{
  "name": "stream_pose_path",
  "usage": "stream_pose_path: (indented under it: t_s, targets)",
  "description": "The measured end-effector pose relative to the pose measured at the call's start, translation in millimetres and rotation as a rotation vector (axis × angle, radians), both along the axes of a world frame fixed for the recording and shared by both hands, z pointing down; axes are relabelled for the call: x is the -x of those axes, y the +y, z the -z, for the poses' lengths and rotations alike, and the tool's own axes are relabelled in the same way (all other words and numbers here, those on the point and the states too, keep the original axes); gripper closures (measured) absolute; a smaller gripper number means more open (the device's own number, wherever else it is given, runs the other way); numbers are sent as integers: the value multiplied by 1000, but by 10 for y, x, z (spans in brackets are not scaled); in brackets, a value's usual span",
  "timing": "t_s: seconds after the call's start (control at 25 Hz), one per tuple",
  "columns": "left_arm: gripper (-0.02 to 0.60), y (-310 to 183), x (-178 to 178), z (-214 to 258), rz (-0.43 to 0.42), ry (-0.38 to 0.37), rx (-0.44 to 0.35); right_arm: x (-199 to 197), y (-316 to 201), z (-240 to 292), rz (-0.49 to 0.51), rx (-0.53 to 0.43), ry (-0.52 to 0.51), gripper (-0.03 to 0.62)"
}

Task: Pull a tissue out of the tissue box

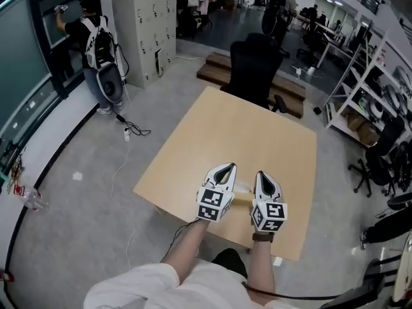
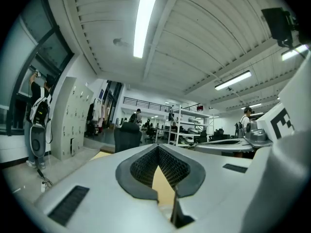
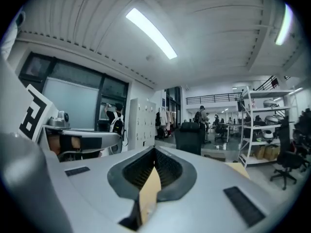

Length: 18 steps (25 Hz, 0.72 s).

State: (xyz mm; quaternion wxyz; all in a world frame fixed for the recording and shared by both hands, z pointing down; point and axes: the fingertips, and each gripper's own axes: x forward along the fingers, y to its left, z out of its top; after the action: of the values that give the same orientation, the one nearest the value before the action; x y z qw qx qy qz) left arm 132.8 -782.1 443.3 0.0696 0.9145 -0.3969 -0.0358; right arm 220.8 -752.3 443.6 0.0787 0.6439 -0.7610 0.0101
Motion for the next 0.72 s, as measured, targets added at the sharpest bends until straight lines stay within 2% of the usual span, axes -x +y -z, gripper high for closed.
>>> stream_pose_path:
  t_s: [0.08, 0.16, 0.36, 0.56, 0.72]
  targets:
    - [592, -181, 134, -212, 13, -17, 65, 110, -116, -207, 7, 58, -7, 592]
    - [592, -367, 199, -342, 27, -38, 91, 177, -307, -330, 32, 81, -20, 592]
    - [592, -755, -9, -415, 47, -66, 99, -103, -797, -420, 38, 99, -61, 592]
    - [592, -1113, -21, -493, 73, -92, 112, -137, -1156, -499, 63, 107, -79, 592]
    - [592, -1262, -177, -569, 68, -106, 120, -301, -1323, -595, 55, 119, -93, 592]
